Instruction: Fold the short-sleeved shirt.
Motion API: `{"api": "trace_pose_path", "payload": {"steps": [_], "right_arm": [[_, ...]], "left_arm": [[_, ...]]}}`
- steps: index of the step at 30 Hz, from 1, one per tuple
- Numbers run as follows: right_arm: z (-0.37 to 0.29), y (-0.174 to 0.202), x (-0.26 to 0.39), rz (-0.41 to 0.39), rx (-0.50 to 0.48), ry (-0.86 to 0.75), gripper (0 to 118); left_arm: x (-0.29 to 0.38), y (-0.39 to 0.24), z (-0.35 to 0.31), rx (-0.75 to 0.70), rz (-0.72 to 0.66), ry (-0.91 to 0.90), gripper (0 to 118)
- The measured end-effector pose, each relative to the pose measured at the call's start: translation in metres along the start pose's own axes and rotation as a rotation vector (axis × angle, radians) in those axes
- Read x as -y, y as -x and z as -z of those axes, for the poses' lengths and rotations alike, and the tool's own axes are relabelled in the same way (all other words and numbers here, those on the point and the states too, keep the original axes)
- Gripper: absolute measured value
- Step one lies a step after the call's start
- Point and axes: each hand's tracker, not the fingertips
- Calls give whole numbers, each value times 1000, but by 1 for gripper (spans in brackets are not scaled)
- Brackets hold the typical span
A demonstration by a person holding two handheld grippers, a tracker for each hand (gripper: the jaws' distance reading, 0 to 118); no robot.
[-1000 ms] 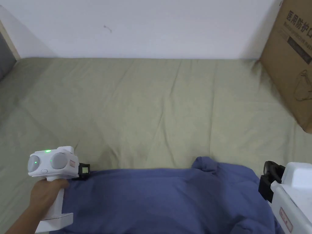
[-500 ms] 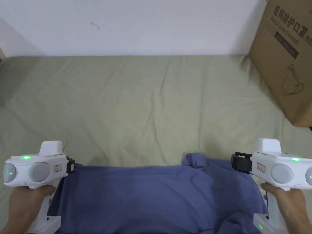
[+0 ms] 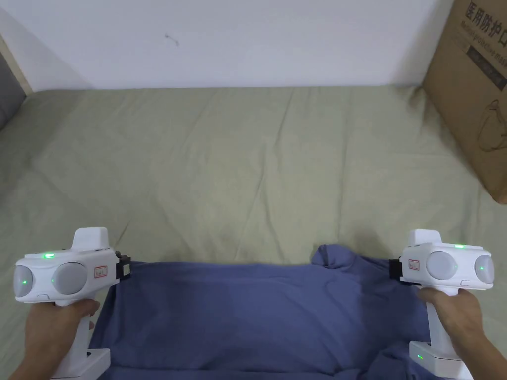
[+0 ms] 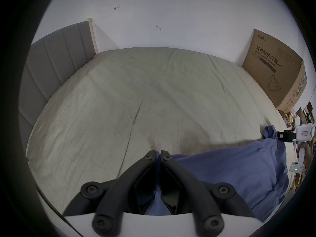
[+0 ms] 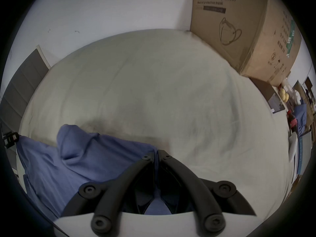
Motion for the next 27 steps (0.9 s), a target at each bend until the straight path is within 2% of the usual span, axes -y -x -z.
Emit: {"api": "trace_pose_path", "payload": {"steps": [7,8,15,21,27], "right_arm": [[-92,-5,13,-29,-64,-195,2],[-110,-6,17,-28,-79,-228,2],[-209,-20,63,-12,-161,-356,2],[-246,-27,130,59,-207,-370,2],[-238,-25,198,140,-196,-297,2]], "left_arm": [[6,1,-38,-9,-37,-30,1],[4,4,-46,-41,-14,-85,1],[25,18,-110,-10,-29,-104,1],[75,24,-142,30,-33,-49,1],[138,34,-145,34,-52,31,1]]}}
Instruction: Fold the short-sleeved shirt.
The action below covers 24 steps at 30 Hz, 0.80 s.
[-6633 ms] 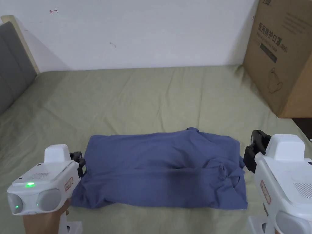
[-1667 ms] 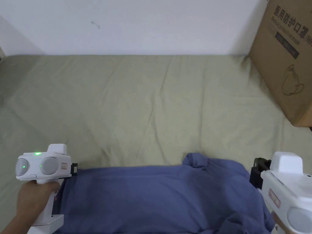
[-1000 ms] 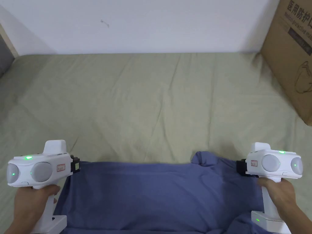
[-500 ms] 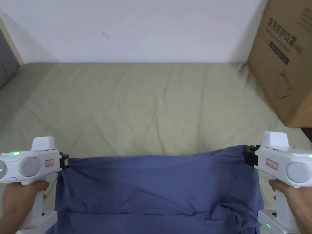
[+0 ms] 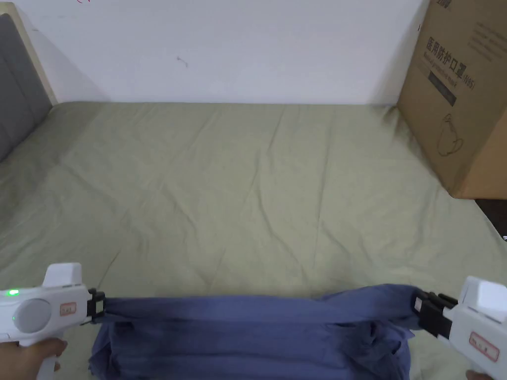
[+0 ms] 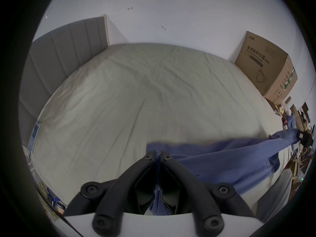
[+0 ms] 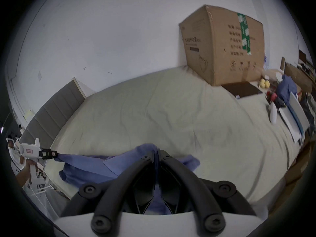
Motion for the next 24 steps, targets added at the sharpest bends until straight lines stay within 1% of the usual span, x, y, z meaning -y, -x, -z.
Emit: {"api": "trace_pose_path", "payload": {"steps": [1,4,7,10,11,14,16,17,18,19,20,21,22,23,24], "right_arm": [[1,-2,10,5,8,15,2],[9,-11,42,12,75,76,2],[20,-20,68,27,126,145,2],[31,-24,87,7,169,201,2],[35,-26,92,11,174,205,2],[46,-26,101,-1,208,231,2],[44,-24,100,14,209,222,2],[41,-22,98,18,207,218,2],[36,-20,94,22,202,208,4],[30,-16,88,19,206,185,10],[21,-8,80,-2,213,156,24],[17,-4,72,-18,203,126,45],[11,1,62,-46,195,87,72],[5,8,50,-66,179,35,86],[-3,17,40,-84,166,-8,91]], "left_arm": [[10,2,1,1,-3,21,1],[38,6,16,0,-13,65,1],[57,5,12,-6,-13,86,1],[69,4,13,-17,-2,93,1],[69,-4,3,-19,3,90,1],[74,-5,10,-39,34,95,1],[77,-5,15,-52,61,90,2],[77,-7,12,-51,69,89,5],[76,-8,8,-50,73,80,16],[74,-9,8,-50,73,73,36],[70,-11,1,-52,66,66,60],[66,-13,-5,-51,47,44,81],[60,-16,-15,-42,30,-7,103],[54,-20,-26,-32,20,-72,109],[47,-24,-36,-22,15,-128,109]]}}
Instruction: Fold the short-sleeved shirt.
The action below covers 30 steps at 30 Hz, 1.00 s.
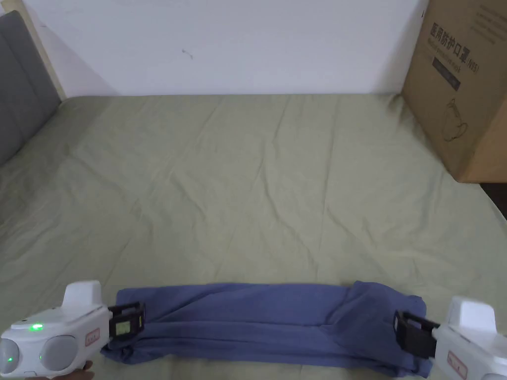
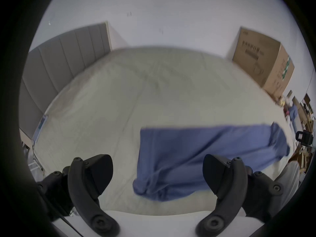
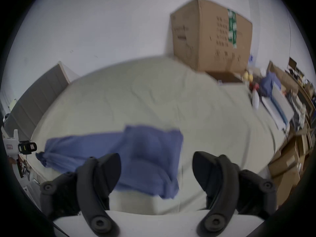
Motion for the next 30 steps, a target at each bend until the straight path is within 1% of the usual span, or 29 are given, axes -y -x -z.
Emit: {"api": "trace_pose_path", "payload": {"steps": [3,6,9,11,12,13,14,16,17,18,19,20,21,23,28,30], "right_arm": [[-24,20,-39,-55,-16,-163,90],[-51,44,-71,-94,-36,-341,91],[-71,65,-91,-147,-10,-490,90],[-79,76,-98,-179,29,-563,89],[-81,79,-100,-188,32,-581,88],[-83,81,-101,-185,34,-602,84],[-85,83,-101,-179,36,-609,79],[-86,85,-102,-169,36,-614,75],[-86,86,-103,-171,37,-616,69],[-86,88,-102,-176,43,-616,58],[-85,90,-102,-180,48,-616,37],[-84,89,-102,-184,59,-618,16],[-83,90,-102,-186,77,-619,1],[-83,88,-101,-188,61,-619,1],[-80,89,-103,-180,60,-614,0],[-79,90,-105,-180,55,-611,0]], "left_arm": [[-33,-19,-33,30,-10,-159,109],[-59,-36,-64,46,-6,-346,109],[-78,-44,-75,-2,6,-456,109],[-89,-61,-92,-29,21,-519,103],[-90,-65,-96,-30,33,-557,98],[-91,-69,-99,-29,61,-597,88],[-91,-73,-102,-38,81,-623,80],[-91,-78,-100,-72,107,-660,78],[-90,-81,-101,-73,112,-674,74],[-88,-84,-101,-68,119,-692,66],[-87,-86,-102,-56,117,-703,46],[-86,-87,-102,-42,113,-710,21],[-85,-89,-102,-23,108,-706,1],[-85,-91,-100,-6,96,-692,0],[-86,-86,-91,22,75,-658,0],[-88,-79,-84,40,70,-607,0]]}}
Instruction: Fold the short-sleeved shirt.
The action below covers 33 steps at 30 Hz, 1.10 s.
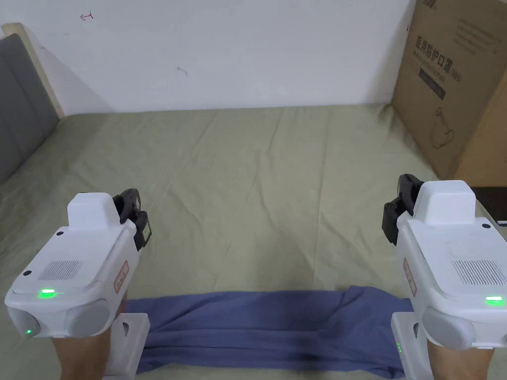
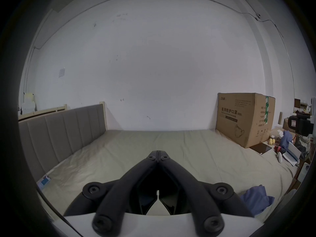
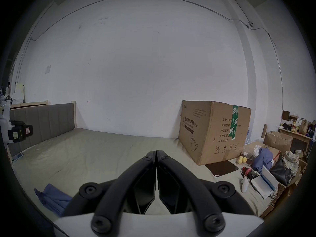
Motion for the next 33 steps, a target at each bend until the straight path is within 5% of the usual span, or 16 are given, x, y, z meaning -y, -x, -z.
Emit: {"api": "trace_pose_path", "payload": {"steps": [7,17,20,22,24,33], "right_arm": [[12,5,2,-13,-11,22,0],[40,21,13,-46,-42,70,0],[49,26,19,-62,-47,92,0],[54,27,23,-61,-52,109,0],[58,28,26,-60,-58,118,0],[71,28,41,-73,-48,167,0]], "left_arm": [[27,72,35,180,-349,341,0],[106,166,64,255,-550,703,0],[130,181,78,253,-544,793,29],[147,185,83,246,-579,850,74],[160,190,90,245,-591,877,92],[195,187,104,241,-599,945,83]]}}
